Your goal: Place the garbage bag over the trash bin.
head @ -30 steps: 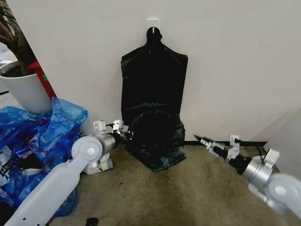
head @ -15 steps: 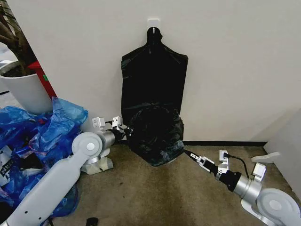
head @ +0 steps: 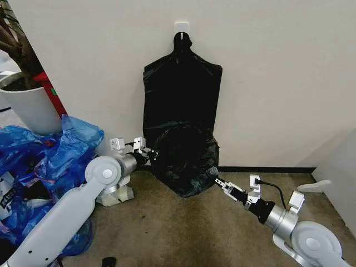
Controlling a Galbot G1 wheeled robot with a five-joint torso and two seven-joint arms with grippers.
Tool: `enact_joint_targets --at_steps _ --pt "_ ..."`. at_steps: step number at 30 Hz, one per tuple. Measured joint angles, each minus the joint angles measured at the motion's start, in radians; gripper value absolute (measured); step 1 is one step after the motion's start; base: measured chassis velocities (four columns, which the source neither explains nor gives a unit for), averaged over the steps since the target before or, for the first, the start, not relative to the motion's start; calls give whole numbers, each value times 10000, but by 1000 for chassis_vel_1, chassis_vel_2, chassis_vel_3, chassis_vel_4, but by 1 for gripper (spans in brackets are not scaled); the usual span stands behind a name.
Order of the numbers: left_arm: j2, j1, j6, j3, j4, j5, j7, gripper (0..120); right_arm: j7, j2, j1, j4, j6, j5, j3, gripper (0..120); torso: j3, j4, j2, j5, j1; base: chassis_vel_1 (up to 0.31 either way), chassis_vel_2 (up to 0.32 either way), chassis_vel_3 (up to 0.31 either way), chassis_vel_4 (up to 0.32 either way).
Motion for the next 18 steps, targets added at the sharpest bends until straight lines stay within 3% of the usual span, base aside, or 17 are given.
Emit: enact_joint_targets --at_steps 8,18 --pt "49 37 14 -23 -87 -2 30 1 165 63 -144 154 227 -360 -74 1 0 0 0 1 0 0 0 0 0" --pt "72 131 26 -23 -272 2 97 1 342 186 -370 -67 326 -809 -55 0 0 0 0 1 0 0 0 0 0"
